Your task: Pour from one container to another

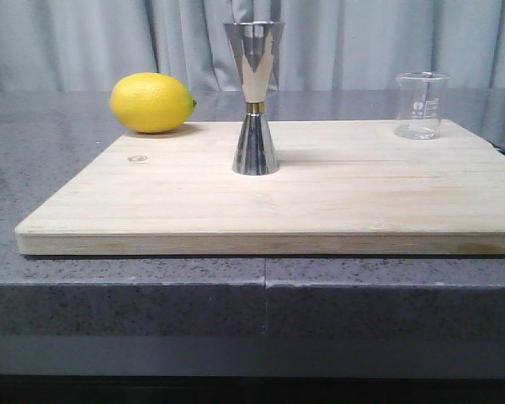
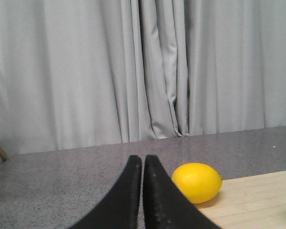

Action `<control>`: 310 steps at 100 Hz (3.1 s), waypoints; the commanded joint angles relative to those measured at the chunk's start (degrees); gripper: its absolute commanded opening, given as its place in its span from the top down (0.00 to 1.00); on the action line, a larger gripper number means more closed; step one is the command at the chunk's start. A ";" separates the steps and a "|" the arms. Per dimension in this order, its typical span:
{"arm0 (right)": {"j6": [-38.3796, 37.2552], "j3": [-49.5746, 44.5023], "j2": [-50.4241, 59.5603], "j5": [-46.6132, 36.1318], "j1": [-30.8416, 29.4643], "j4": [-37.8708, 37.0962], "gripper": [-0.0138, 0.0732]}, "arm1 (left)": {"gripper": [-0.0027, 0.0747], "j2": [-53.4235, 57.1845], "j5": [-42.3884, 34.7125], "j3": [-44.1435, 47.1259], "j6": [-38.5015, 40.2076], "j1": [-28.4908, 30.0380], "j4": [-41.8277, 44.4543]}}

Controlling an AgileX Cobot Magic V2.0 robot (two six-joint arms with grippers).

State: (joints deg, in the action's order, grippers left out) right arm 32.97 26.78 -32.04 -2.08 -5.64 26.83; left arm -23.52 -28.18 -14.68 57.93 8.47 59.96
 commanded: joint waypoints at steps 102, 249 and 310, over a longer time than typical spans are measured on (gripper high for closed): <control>0.14 1.52 0.06 -4.20 -0.37 0.20 0.92 | 0.99 8.16 2.83 13.13 -46.79 -9.63 -46.53; 0.14 1.43 0.06 -4.20 -0.37 0.20 0.92 | 0.99 25.20 26.19 16.17 -56.93 -9.53 -58.92; 0.14 1.43 0.06 -4.73 0.11 0.20 0.92 | 0.99 25.20 26.19 16.17 -56.93 -9.53 -58.92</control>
State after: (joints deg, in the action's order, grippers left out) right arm 32.85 26.69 -32.04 -2.35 -5.64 26.83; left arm 0.36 2.08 0.30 0.98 -0.61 1.71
